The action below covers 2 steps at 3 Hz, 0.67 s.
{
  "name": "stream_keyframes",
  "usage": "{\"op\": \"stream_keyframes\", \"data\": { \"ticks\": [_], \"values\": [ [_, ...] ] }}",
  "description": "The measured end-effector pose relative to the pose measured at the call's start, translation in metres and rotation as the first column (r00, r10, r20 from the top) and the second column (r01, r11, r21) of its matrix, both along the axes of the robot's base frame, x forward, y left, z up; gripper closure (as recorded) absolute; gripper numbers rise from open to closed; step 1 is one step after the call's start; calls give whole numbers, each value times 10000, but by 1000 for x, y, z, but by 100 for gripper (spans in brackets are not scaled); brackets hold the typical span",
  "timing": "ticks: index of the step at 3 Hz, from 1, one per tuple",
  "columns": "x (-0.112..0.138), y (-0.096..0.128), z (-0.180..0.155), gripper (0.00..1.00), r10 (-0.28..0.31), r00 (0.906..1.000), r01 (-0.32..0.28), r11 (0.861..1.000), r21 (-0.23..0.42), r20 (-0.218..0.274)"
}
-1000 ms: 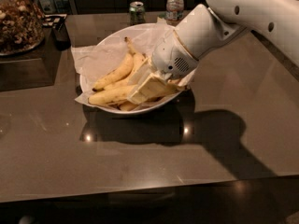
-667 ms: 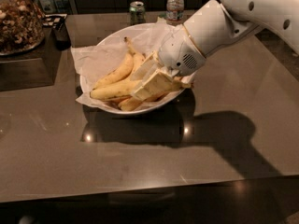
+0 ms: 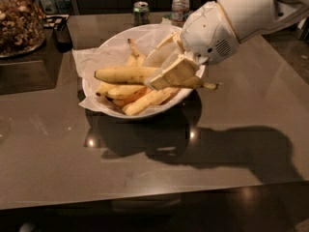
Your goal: Pick banana from white bowl
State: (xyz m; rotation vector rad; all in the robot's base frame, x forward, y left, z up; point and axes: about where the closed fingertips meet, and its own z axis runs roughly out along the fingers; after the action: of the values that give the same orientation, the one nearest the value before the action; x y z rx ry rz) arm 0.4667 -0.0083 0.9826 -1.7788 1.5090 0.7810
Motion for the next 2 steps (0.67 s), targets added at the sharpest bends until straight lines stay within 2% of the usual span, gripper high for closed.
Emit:
{"op": "stream_keyframes", "data": {
  "ticks": [2],
  "values": [
    [-27,-32,20,100,-370,9993,368,9992,176,94]
  ]
}}
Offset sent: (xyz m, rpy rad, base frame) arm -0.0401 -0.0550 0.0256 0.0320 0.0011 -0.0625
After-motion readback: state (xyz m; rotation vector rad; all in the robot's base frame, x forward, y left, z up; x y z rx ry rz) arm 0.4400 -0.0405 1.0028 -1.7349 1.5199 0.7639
